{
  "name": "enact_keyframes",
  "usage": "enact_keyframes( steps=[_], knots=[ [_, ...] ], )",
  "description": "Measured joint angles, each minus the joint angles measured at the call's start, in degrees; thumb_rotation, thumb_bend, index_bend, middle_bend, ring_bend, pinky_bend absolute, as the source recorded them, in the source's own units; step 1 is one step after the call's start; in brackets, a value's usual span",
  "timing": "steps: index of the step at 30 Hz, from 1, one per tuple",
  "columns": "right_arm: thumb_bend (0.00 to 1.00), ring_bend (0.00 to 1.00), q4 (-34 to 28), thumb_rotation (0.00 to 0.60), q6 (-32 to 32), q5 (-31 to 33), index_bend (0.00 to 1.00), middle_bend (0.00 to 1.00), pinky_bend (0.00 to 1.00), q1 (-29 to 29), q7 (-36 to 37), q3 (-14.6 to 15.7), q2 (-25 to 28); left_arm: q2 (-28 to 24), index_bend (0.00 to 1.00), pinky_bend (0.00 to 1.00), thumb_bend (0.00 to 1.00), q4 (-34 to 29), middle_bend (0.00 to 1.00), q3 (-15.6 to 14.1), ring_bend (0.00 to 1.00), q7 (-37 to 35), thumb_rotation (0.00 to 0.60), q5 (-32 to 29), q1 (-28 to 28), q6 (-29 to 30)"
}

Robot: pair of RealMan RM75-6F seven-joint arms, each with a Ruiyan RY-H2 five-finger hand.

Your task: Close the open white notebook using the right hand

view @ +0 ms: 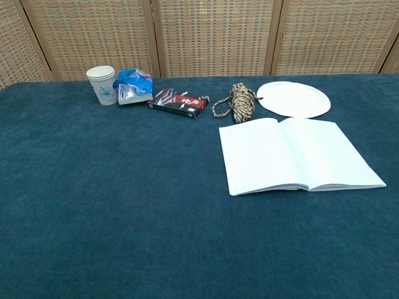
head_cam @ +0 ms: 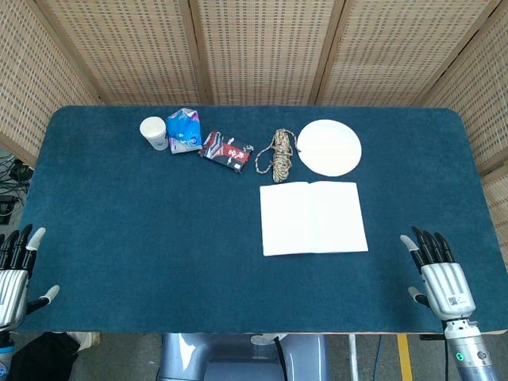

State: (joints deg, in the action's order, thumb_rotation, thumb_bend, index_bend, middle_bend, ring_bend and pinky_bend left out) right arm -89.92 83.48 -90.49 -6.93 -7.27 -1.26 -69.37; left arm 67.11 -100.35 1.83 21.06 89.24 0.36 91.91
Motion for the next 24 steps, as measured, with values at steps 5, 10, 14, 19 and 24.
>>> enact_keyframes(
  steps=[5, 10, 14, 19, 24],
  knots=[
    [0.23, 0.0, 0.0, 0.6, -0.1, 0.0, 0.0, 0.0, 0.0, 0.1, -0.1, 0.2, 0.0, 0.1, 0.0, 0.0, 0.06, 0.0, 0.0, -0.1, 0.0, 0.2, 0.6, 0.2, 0.1, 0.2],
    [0.23, 0.0, -0.5, 0.6, -0.1, -0.1, 0.0, 0.0, 0.0, 0.1, 0.2, 0.3, 0.2, 0.0, 0.0, 0.0, 0.06, 0.0, 0.0, -0.2, 0.0, -0.1, 0.6, 0.4, 0.2, 0.4],
    [0.23, 0.0, -0.8, 0.6, 0.0, -0.1, 0.0, 0.0, 0.0, 0.1, 0.1, 0.2, 0.3, 0.0, 0.0, 0.0, 0.06, 0.0, 0.0, -0.1, 0.0, -0.3, 0.6, 0.3, 0.1, 0.3],
    [0.23, 0.0, -0.7, 0.6, -0.2, 0.5, 0.0, 0.0, 0.0, 0.1, 0.5, -0.1, 0.4, 0.1, 0.0, 0.0, 0.06, 0.1, 0.0, 0.0, 0.0, -0.1, 0.6, 0.0, -0.1, -0.1],
    [0.23, 0.0, -0.5, 0.6, -0.6, 0.9, 0.0, 0.0, 0.0, 0.0, 0.6, -0.1, 0.3, 0.4, 0.0, 0.0, 0.06, 0.2, 0.0, -0.1, 0.0, 0.6, 0.6, 0.0, -0.2, -0.2]
  ],
)
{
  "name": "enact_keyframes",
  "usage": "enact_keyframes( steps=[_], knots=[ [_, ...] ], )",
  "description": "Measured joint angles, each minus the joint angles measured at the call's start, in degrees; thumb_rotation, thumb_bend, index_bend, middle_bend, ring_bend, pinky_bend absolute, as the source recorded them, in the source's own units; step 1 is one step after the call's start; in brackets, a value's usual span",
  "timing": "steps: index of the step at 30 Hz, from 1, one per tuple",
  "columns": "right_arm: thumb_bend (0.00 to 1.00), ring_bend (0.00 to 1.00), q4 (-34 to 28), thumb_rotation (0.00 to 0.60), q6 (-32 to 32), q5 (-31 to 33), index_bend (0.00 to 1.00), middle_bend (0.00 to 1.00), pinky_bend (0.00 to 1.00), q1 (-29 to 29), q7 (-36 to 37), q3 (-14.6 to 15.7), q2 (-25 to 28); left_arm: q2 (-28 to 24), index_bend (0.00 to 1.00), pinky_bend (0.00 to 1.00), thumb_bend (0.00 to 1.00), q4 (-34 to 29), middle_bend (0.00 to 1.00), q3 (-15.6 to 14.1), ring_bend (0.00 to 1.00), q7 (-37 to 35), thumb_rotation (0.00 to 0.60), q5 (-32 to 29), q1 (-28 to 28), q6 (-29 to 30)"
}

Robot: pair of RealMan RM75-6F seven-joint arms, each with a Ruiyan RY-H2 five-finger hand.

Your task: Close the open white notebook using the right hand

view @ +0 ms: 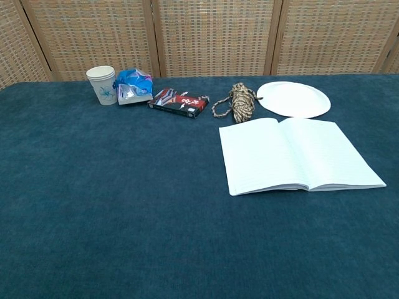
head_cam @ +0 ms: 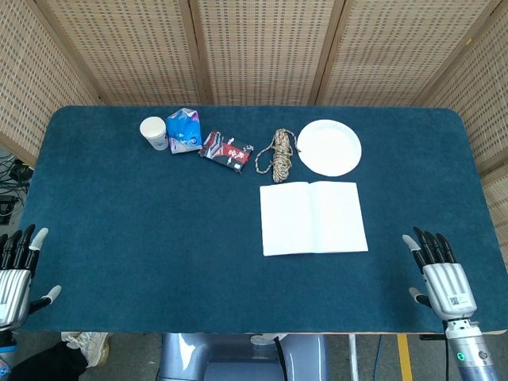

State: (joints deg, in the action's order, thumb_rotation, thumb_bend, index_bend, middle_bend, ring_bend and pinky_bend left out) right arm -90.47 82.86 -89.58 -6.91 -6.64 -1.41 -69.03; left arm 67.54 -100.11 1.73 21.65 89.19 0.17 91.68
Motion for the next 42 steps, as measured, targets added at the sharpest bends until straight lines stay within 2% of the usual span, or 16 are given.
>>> enact_keyframes(
  steps=[9, 15, 24, 27, 32, 35, 42],
  knots=[
    [0.23, 0.0, 0.4, 0.6, -1.0, 0.5, 0.0, 0.0, 0.0, -0.8, -1.5, -0.5, -1.2, -0.2, 0.0, 0.0, 0.06, 0.1, 0.0, 0.3, 0.0, -0.4, 0.6, -0.2, 0.2, 0.6],
    [0.23, 0.0, -0.4, 0.6, -4.9, 4.4, 0.0, 0.0, 0.0, -3.6, -3.6, -3.3, -2.9, 0.1, 0.0, 0.0, 0.06, 0.5, 0.0, 0.7, 0.0, 0.0, 0.6, -1.3, 0.0, 0.2],
    [0.23, 0.0, -2.9, 0.6, -11.2, 11.7, 0.0, 0.0, 0.0, -9.6, -11.9, -8.1, -7.0, 0.6, 0.0, 0.0, 0.07, 1.2, 0.0, 1.4, 0.0, 0.4, 0.6, -3.2, -0.5, -0.8],
    [0.24, 0.0, -4.1, 0.6, -12.5, 14.0, 0.0, 0.0, 0.0, -11.4, -15.1, -9.4, -8.8, 0.6, 0.0, 0.0, 0.07, 1.4, 0.0, 1.7, 0.0, 0.1, 0.6, -3.9, -0.7, -1.2],
    [0.34, 0.0, -6.9, 0.6, -13.2, 18.1, 0.0, 0.0, 0.0, -14.2, -20.9, -11.3, -13.0, 0.7, 0.0, 0.0, 0.07, 1.9, 0.0, 2.2, 0.0, -0.6, 0.6, -5.1, -1.0, -1.8],
    [0.37, 0.0, -8.3, 0.6, -12.9, 19.8, 0.0, 0.0, 0.0, -15.9, -24.5, -12.1, -16.5, 0.7, 0.0, 0.0, 0.07, 2.5, 0.0, 2.5, 0.0, -1.1, 0.6, -5.6, -1.1, -2.0],
    [0.42, 0.0, -7.6, 0.6, -12.6, 23.3, 0.0, 0.0, 0.0, -19.5, -29.9, -13.1, -24.4, 0.4, 0.0, 0.0, 0.07, 2.7, 0.0, 2.6, 0.0, -2.6, 0.6, -5.9, -1.3, -2.1]
  ],
)
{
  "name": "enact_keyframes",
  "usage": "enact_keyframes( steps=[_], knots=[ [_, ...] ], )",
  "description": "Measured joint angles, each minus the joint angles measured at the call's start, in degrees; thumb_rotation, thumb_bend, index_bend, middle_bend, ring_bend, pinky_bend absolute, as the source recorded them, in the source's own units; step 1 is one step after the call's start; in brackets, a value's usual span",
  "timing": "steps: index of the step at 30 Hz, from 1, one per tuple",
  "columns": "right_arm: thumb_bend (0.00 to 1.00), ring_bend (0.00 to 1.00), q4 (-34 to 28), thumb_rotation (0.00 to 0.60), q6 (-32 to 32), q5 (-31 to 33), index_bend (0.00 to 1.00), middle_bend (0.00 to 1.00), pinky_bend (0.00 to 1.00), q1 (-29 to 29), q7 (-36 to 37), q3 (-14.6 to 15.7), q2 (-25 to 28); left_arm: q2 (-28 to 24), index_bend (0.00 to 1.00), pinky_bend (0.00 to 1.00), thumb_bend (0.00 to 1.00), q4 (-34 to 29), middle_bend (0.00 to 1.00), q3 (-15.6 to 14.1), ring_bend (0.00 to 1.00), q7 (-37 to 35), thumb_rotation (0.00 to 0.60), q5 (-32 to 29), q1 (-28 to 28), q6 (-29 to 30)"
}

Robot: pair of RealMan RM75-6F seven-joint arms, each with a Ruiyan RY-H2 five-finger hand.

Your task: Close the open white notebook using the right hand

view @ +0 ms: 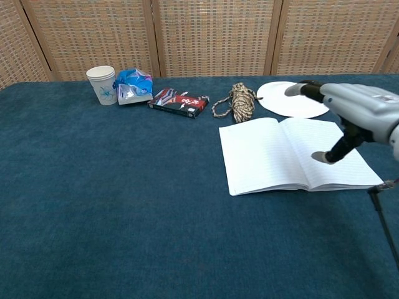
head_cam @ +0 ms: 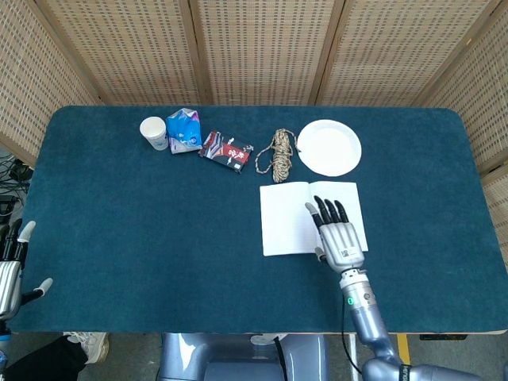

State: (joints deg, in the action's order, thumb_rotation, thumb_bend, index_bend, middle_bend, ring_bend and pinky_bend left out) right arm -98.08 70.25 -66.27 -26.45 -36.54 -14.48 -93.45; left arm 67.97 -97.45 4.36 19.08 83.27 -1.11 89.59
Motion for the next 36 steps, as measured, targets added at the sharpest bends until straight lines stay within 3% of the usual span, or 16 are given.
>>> enact_keyframes(
  steps=[4, 13, 36],
  knots=[
    [0.43, 0.0, 2.5, 0.6, 0.1, 2.7, 0.0, 0.0, 0.0, -2.4, -2.4, -0.3, -5.1, -0.3, 0.0, 0.0, 0.07, 0.1, 0.0, 0.1, 0.0, -0.8, 0.6, -0.5, -0.1, -0.3],
    [0.43, 0.0, 7.6, 0.6, -0.4, 6.7, 0.0, 0.0, 0.0, -5.4, -4.6, -0.2, -10.9, -0.4, 0.0, 0.0, 0.07, 0.4, 0.0, 0.0, 0.0, -1.5, 0.6, -1.5, -0.4, -1.1],
    [0.43, 0.0, 15.3, 0.6, -1.9, 9.7, 0.0, 0.0, 0.0, -7.7, -3.8, 1.4, -16.4, -0.3, 0.0, 0.0, 0.07, 1.0, 0.0, -0.1, 0.0, -2.5, 0.6, -2.3, -0.6, -1.2]
  ],
)
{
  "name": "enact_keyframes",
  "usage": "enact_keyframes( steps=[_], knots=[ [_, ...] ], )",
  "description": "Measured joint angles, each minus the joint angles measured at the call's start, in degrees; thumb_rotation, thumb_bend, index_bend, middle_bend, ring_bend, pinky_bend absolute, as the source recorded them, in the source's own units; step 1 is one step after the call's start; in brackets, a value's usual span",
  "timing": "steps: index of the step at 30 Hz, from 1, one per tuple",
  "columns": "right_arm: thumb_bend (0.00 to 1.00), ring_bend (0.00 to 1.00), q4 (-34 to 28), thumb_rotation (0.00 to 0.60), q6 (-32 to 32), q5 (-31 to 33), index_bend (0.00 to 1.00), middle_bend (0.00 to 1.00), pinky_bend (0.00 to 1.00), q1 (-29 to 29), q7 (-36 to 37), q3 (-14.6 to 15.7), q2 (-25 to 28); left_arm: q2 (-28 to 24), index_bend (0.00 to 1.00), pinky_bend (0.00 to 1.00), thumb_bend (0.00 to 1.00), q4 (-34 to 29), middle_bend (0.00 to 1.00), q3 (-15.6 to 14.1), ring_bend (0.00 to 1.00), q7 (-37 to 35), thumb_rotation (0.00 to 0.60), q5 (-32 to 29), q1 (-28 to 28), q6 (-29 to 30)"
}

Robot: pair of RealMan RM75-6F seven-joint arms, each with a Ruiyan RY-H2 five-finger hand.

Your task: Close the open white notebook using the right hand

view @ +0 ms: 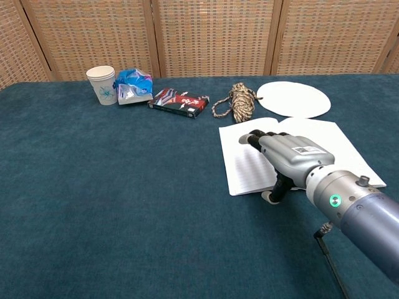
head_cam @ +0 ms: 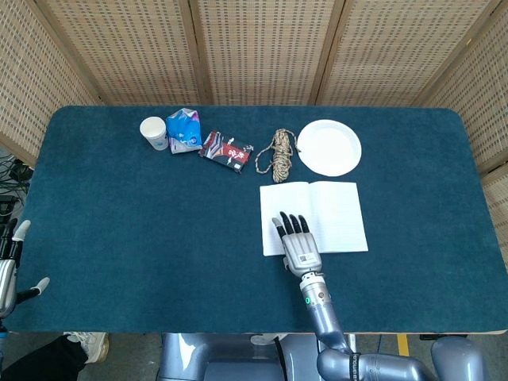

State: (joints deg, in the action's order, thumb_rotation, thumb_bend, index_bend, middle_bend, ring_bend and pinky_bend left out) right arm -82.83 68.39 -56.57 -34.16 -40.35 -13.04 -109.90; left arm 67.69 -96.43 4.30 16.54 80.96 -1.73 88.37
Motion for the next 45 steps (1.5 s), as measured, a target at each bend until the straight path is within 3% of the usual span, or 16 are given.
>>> enact_keyframes(
  steps=[35, 45],
  knots=[
    [0.43, 0.0, 8.2, 0.6, -2.2, 1.7, 0.0, 0.0, 0.0, -2.7, 1.8, -1.3, -3.2, 0.5, 0.0, 0.0, 0.07, 0.2, 0.0, -0.2, 0.0, 0.1, 0.6, -0.1, -0.5, -0.2],
    [0.69, 0.0, 9.1, 0.6, -0.2, -1.0, 0.02, 0.0, 0.0, -2.2, 4.3, -1.2, -3.5, 0.6, 0.0, 0.0, 0.07, 0.2, 0.0, -0.2, 0.0, -0.4, 0.6, 0.2, -0.6, -0.2]
  ],
)
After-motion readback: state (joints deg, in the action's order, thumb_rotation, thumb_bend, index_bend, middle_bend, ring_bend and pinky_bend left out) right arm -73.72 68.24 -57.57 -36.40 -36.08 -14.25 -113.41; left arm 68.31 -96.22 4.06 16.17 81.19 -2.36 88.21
